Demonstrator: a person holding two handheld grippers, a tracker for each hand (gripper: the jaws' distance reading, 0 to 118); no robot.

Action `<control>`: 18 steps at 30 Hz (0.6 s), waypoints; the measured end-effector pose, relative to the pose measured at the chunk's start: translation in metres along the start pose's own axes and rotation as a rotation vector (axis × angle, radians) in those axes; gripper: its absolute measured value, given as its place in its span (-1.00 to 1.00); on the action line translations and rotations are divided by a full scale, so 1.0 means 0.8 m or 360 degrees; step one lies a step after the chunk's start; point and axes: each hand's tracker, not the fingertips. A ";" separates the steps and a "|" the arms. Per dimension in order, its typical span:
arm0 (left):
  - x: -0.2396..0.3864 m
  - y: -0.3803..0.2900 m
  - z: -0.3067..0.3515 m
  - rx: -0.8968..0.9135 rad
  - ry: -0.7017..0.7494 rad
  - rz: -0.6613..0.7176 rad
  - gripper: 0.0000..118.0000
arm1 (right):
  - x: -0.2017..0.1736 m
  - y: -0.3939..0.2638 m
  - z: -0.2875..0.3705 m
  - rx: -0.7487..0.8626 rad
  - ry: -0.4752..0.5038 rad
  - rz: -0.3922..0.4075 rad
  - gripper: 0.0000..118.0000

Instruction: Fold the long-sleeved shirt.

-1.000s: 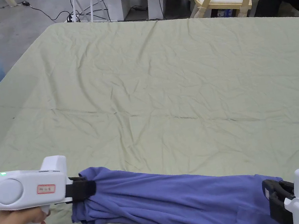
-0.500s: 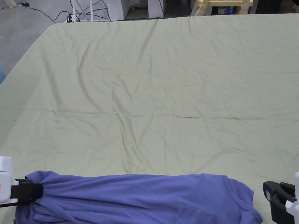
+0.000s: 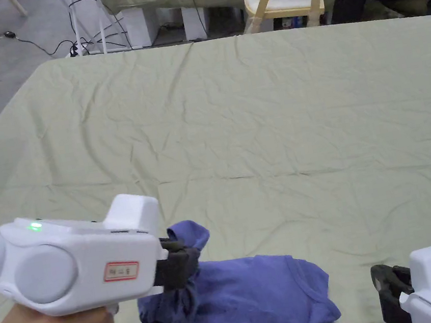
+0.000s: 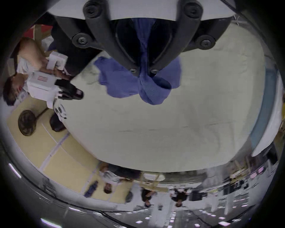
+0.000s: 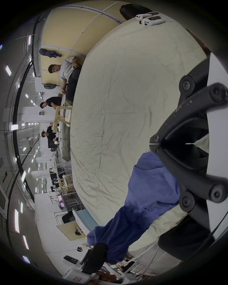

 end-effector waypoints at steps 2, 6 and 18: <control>0.033 0.000 -0.054 -0.0082 -0.0026 -0.0056 -0.89 | 0.010 -0.007 0.005 -0.0006 -0.0027 -0.0015 -0.97; 0.086 -0.008 -0.155 -0.0215 -0.0011 -0.0092 -0.89 | 0.026 -0.020 0.012 -0.0035 -0.0069 -0.0054 -0.97; 0.095 -0.034 -0.153 -0.0022 -0.0283 0.0006 0.67 | 0.024 -0.024 0.010 -0.0034 -0.0055 -0.0092 -0.97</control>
